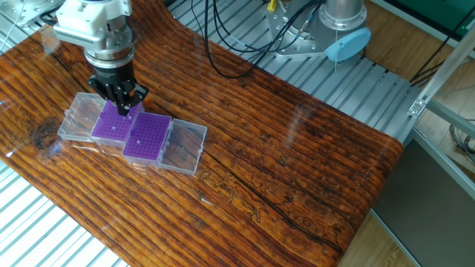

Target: Transfer all small pipette tips from one holder to another

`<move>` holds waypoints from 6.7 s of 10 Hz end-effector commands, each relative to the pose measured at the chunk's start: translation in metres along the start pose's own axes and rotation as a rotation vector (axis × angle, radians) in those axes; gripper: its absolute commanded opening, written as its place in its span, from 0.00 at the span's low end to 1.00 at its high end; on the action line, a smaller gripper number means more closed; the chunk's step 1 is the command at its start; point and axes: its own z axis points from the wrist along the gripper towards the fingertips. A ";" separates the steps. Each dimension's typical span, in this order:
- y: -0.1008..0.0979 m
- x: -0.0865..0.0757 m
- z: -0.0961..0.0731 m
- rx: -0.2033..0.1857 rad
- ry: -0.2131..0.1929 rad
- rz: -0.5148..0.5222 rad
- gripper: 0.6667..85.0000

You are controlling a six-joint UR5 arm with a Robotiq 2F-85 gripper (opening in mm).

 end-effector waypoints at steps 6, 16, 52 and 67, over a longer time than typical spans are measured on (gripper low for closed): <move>-0.001 -0.005 0.006 -0.016 -0.033 -0.014 0.01; -0.009 -0.007 0.010 0.005 -0.054 -0.027 0.01; 0.050 -0.039 0.014 0.012 0.065 0.090 0.22; 0.037 -0.041 0.010 0.053 0.064 0.173 0.13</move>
